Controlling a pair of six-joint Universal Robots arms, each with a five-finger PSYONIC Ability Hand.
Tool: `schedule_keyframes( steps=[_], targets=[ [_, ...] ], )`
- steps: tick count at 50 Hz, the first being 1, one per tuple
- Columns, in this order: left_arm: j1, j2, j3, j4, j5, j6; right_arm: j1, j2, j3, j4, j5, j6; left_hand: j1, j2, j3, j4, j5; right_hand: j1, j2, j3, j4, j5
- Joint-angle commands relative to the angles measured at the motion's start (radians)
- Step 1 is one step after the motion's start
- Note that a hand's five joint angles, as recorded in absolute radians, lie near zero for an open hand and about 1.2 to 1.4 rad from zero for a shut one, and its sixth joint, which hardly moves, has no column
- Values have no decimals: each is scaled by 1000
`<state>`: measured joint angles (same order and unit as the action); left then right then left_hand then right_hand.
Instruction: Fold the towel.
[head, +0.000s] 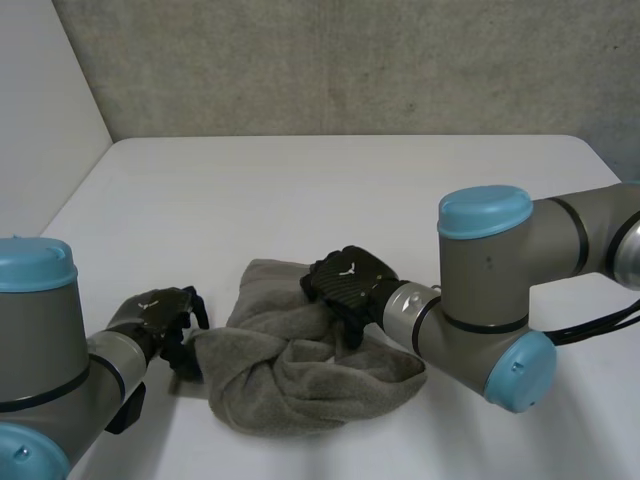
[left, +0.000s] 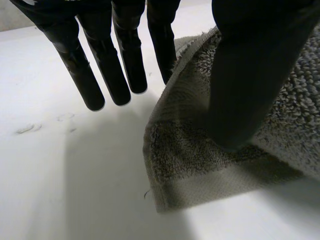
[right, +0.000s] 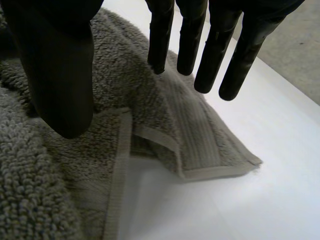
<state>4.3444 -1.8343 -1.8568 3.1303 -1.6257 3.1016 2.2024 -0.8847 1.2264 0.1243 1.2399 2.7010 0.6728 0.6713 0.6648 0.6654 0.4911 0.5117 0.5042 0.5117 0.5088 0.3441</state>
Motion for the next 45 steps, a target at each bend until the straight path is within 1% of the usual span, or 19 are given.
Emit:
schedule_keyframes(
  steps=[1, 2, 3, 4, 5, 6, 10, 12, 13, 14, 15, 16, 18, 20, 24, 30, 36, 41, 45],
  targets=[
    [1, -17, 5, 43, 32, 2, 14, 45, -15, -34, -3, 2, 391, 393, 399, 399, 398, 186, 193, 186, 189, 179],
    [1, -25, 5, 56, 44, 3, 14, 46, -15, -34, -3, 2, 473, 475, 481, 481, 481, 187, 194, 187, 190, 180],
    [1, -25, 5, 56, 44, 3, 14, 56, -24, -47, 0, 2, 474, 476, 482, 482, 481, 382, 389, 382, 385, 375],
    [1, -34, 8, 65, 53, 5, 14, 65, -42, -61, 4, 3, 617, 618, 625, 624, 624, 677, 685, 677, 680, 670],
    [1, -45, 14, 74, 58, 5, 14, 66, -42, -61, 4, 3, 722, 724, 730, 730, 730, 680, 688, 680, 683, 673],
    [1, -45, 15, 74, 58, 5, 14, 70, -67, -74, 10, 6, 723, 725, 731, 731, 731, 882, 890, 883, 885, 876],
    [0, -71, 76, 99, 60, 8, 11, 72, -153, -89, 61, 8, 723, 725, 731, 731, 731, 885, 892, 885, 887, 878],
    [0, -72, 124, 112, 58, 15, -1, 55, -276, -101, 184, 0, 723, 725, 731, 731, 731, 885, 892, 885, 887, 878],
    [0, -68, 189, 128, 55, 26, -1, 55, -277, -101, 185, 0, 723, 725, 731, 731, 731, 885, 892, 885, 887, 878],
    [0, -68, 189, 128, 55, 26, -10, 38, -333, -145, 260, 14, 723, 725, 731, 731, 731, 885, 892, 885, 887, 878],
    [0, -59, 265, 145, 49, 32, -36, 1, -366, -226, 323, 19, 723, 725, 731, 731, 731, 885, 892, 885, 887, 878],
    [0, -59, 266, 145, 49, 32, -36, 1, -366, -227, 323, 19, 723, 725, 731, 731, 731, 885, 892, 885, 887, 878],
    [-8, -37, 420, 183, 24, 22, -76, -78, -383, -384, 363, 23, 723, 725, 731, 731, 731, 885, 892, 885, 887, 878],
    [-14, -17, 482, 210, 4, 17, -81, -103, -381, -443, 362, 23, 723, 725, 731, 731, 731, 885, 892, 885, 887, 878],
    [-23, 18, 562, 264, -45, -6, -82, -129, -380, -451, 363, 22, 723, 725, 731, 731, 731, 885, 892, 885, 887, 878],
    [-75, 38, 556, 284, -66, -32, -111, -169, -337, -321, 359, 25, 723, 725, 731, 731, 731, 885, 892, 885, 887, 878],
    [-80, 27, 400, 292, -57, -24, -156, -169, -269, -264, 346, 22, 723, 725, 731, 731, 731, 885, 892, 885, 887, 878],
    [-77, 18, 277, 297, -57, -24, -182, -146, -136, -154, 282, 13, 723, 725, 731, 731, 731, 885, 892, 885, 887, 878],
    [-74, -8, 167, 297, -56, -24, -199, -123, -58, -94, 260, 10, 723, 725, 731, 731, 731, 885, 892, 885, 887, 878]
  ],
)
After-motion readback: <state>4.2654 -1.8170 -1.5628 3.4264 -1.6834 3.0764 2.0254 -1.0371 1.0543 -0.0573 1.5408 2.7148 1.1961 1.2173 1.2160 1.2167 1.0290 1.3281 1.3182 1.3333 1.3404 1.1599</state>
